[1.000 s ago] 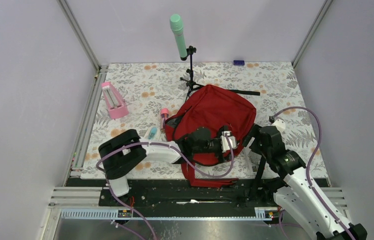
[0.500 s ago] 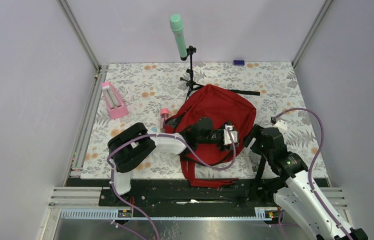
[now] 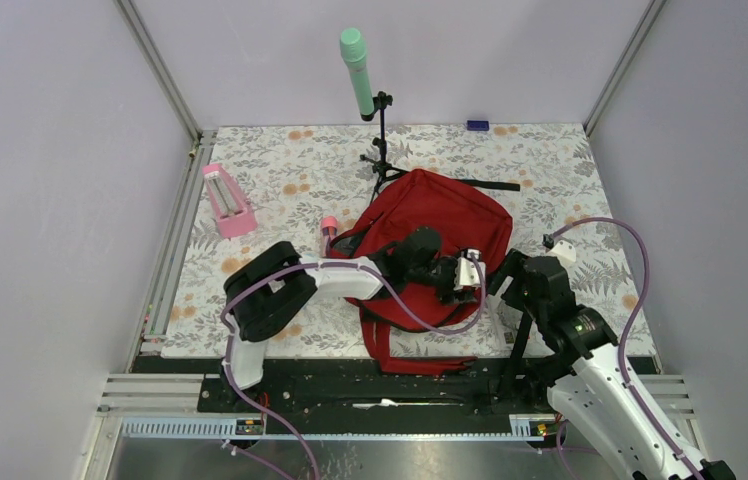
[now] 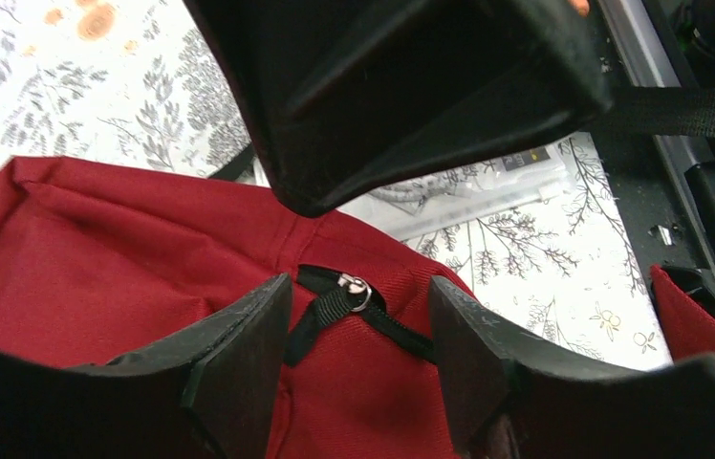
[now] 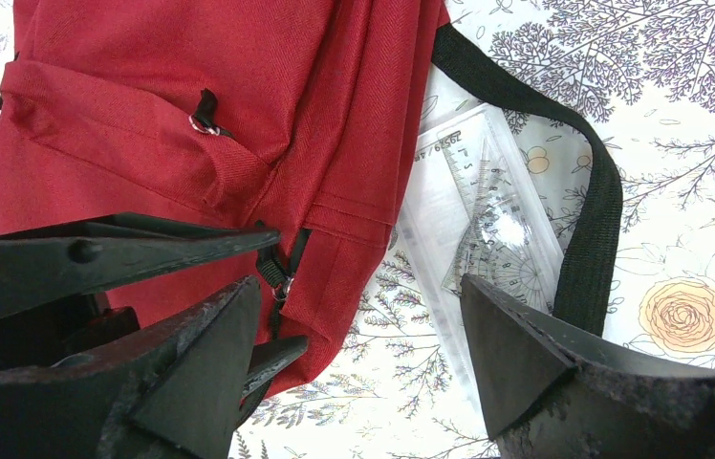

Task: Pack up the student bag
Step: Zip the student bag at the center of the board.

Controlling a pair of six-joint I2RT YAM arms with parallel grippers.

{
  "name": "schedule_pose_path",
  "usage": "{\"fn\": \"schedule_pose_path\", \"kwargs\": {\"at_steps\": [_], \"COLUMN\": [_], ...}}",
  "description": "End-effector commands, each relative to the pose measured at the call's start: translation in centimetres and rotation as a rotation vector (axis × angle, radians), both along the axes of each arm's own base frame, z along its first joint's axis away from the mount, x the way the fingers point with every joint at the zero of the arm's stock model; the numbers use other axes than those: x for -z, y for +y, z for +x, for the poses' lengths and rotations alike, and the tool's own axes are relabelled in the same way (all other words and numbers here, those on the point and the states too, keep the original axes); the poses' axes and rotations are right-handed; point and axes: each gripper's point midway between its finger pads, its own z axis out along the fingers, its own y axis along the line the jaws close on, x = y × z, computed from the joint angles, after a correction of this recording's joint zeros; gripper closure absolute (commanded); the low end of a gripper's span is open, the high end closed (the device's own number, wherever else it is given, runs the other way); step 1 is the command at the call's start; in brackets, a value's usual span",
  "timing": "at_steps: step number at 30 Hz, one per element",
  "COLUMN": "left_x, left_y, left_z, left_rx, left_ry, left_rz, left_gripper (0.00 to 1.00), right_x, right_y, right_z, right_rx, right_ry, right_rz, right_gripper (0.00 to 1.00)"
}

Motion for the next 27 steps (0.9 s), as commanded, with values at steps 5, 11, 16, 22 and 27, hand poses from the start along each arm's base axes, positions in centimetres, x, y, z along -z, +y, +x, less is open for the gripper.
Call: {"fn": "schedule_pose_path", "kwargs": {"at_steps": [5,11,16,22,27], "left_x": [0.3,-1.1,-1.8,-2.5,-2.2], "left_y": [-0.9,-0.6,-0.4,-0.1,0.2], "left_z": [-0.1,0.1,0.0,0.1,0.4], "left_rx": [0.015,-0.022,-0.029,-0.049,-0.067], "left_ry": [0.080,0.081,0.087,0.078,0.070], "left_rz": [0.035,-0.011,-0.019,-0.018,-0.005], "left_gripper": [0.51,0.64,0.71,0.63,0.53], "right_x": [-0.2,1.0,1.7,2.1,2.1], "right_y": [0.0,-0.1,0.1,0.7,1.0], "right_z": [0.1,-0.1,0.1,0.4,0.5], "right_rx": [0.011,0.016,0.018,0.018,0.009], "right_ry": [-0.006,0.030,0.047,0.046,0.049], "right_rz": [0.016,0.002,0.008,0.036,0.051], "right_gripper": [0.17,0.17,0.17,0.16,0.16]}}
